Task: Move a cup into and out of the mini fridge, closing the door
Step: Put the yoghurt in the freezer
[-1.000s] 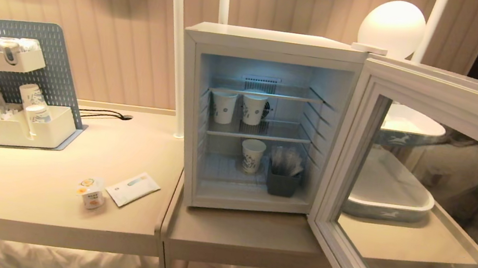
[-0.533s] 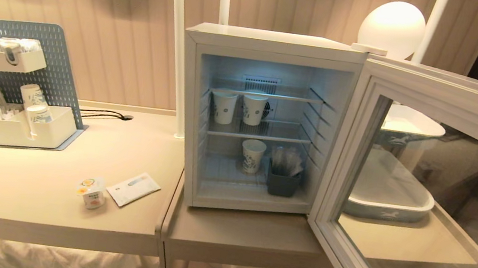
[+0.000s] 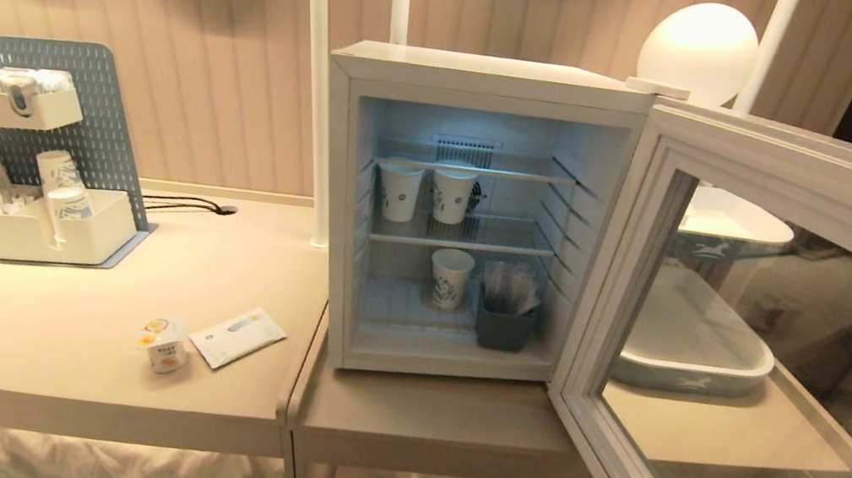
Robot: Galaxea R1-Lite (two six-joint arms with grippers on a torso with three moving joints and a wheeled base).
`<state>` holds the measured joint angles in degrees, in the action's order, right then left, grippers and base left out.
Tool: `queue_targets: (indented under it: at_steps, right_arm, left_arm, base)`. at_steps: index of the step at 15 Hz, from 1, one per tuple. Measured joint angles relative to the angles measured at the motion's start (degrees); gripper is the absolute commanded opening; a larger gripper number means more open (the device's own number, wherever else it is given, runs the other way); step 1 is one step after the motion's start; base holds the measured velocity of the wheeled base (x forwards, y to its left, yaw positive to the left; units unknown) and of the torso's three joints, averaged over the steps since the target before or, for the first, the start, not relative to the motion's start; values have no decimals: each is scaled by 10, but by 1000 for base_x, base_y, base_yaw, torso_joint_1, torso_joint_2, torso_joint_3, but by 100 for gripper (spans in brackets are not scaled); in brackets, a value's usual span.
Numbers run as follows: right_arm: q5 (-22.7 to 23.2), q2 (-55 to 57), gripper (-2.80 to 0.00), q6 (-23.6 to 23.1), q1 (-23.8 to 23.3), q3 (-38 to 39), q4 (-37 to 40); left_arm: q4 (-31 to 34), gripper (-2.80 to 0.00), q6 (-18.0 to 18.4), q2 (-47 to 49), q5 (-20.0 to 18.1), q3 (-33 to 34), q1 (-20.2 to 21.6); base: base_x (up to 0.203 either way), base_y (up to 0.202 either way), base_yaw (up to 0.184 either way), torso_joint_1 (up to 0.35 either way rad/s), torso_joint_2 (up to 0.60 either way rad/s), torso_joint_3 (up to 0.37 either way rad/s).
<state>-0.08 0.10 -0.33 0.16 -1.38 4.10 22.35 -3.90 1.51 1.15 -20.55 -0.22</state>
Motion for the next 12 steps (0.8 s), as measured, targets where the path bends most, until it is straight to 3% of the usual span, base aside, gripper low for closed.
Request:
queue_targets:
  at_steps: [2,5,7,12]
  right_arm:
    - [0,0,-280,0,0,0,0]
    - [0,0,-280,0,0,0,0]
    - [0,0,-280,0,0,0,0]
    - [0,0,-280,0,0,0,0]
  left_arm:
    - [-116,-280,23,-8,-2,132,1]
    - [-209,-280,63,-13,-12,196,2]
    - [-215,-280,64,-14,-12,203,2]
    - [-217,-280,54,-15,-10,205,2]
  base:
    - [0,0,0,0,0,0]
    - [0,0,0,0,0,0]
    - [0,0,0,0,0,0]
    - [-182,0,1,3,2,2]
